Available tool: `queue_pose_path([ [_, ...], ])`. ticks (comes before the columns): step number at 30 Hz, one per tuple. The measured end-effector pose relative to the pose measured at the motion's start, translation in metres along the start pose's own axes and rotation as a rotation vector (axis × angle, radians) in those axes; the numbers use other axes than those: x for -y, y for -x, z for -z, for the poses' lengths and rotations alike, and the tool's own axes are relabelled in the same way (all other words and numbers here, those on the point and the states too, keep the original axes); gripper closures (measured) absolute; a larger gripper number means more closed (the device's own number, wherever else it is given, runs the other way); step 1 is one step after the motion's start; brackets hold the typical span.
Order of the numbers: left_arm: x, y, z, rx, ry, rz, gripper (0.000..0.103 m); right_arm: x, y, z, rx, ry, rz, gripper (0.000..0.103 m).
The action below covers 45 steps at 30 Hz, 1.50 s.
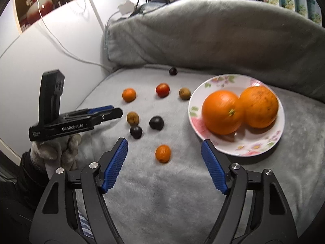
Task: Organize fruits
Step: 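Withdraw the right tool from the plate toward the small fruits, then grasp a small orange with the right tool while the left tool grasps a brown kiwi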
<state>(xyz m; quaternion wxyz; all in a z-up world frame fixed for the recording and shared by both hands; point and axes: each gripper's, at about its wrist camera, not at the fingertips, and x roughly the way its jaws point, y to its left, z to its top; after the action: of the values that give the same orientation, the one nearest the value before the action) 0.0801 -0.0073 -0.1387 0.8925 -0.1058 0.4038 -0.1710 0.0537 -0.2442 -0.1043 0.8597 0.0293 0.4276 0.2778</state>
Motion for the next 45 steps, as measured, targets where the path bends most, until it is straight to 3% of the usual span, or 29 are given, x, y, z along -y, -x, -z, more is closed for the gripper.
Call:
queue_pose_path([
  [2, -0.001, -0.003, 0.001, -0.002, 0.007, 0.001, 0.059, -0.001, -0.007, 0.003, -0.021, 0.005, -0.001, 0.037],
  [13, 0.001, -0.016, 0.005, -0.044, -0.014, -0.005, 0.065, -0.009, -0.038, 0.015, -0.093, 0.055, 0.036, 0.052],
  [23, -0.005, -0.028, 0.0, -0.076, 0.0, 0.01, 0.069, -0.012, -0.053, 0.014, -0.123, 0.081, 0.036, 0.059],
  [34, -0.005, -0.035, -0.001, -0.109, 0.007, 0.051, 0.074, -0.014, -0.062, 0.015, -0.15, 0.094, 0.037, 0.074],
  [45, -0.003, -0.036, -0.001, -0.104, -0.004, 0.045, 0.079, -0.013, -0.064, 0.016, -0.149, 0.086, 0.043, 0.079],
])
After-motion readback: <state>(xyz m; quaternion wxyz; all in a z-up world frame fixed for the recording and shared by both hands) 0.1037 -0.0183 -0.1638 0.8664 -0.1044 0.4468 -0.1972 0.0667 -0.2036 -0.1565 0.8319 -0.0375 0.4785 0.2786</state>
